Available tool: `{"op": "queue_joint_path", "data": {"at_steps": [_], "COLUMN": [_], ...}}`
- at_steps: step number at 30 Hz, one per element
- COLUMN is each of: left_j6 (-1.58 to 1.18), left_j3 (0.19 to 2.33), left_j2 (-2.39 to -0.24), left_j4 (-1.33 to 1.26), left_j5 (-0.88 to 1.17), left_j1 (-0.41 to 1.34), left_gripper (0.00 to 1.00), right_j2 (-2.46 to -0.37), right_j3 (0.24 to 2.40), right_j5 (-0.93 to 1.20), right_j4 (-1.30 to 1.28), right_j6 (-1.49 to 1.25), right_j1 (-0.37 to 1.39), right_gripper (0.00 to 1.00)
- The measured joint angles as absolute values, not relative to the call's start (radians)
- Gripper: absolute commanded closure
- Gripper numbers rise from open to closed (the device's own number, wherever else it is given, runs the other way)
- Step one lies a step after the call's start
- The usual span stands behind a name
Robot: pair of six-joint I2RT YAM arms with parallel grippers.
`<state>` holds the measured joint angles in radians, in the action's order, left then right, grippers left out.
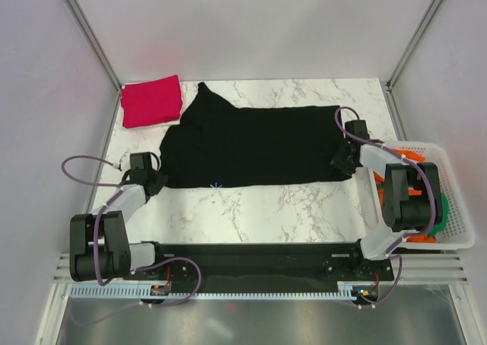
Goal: Fold and stack the t-shirts
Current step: Fold the tshirt
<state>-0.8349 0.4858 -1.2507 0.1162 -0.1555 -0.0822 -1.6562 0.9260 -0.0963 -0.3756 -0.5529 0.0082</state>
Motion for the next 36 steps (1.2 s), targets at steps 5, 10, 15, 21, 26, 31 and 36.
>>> {"op": "queue_joint_path", "data": {"at_steps": [5,10,15,21,26,31,36], "left_j6": [-0.833,-0.832,-0.825,-0.834,-0.869,-0.888,-0.881], "left_j3": [0.521,0.531,0.532,0.523,0.543,0.643,0.786], "left_j2": [-1.251,-1.023,-0.759,-0.583,-0.453,-0.394,-0.396], "left_j4": [0.139,0.25,0.381,0.58,0.73,0.855,0.932], "left_j5": [-0.15,-0.154,-0.157,-0.131,-0.094,-0.067,-0.068], "left_j1": [-0.15,-0.196,-0.26,-0.269,-0.274,-0.274,-0.274], "left_gripper": [0.98,0.98,0.98,0.95,0.71,0.01,0.03], "right_j2": [-1.664,-1.663,-1.631,-1.482,-1.306,-1.16,-1.109], "right_j3": [0.934,0.937,0.908,0.769,0.646,0.625,0.703], "right_j5": [-0.122,-0.148,-0.144,-0.133,-0.134,-0.11,-0.097], "right_j4": [-0.381,-0.381,-0.381,-0.4,-0.49,-0.592,-0.676], "right_j6": [-0.553,-0.569,-0.593,-0.634,-0.678,-0.696,-0.692], "right_j1": [0.023,0.085,0.155,0.157,0.153,0.154,0.154], "right_gripper": [0.6,0.45,0.31,0.23,0.08,0.02,0.02]}}
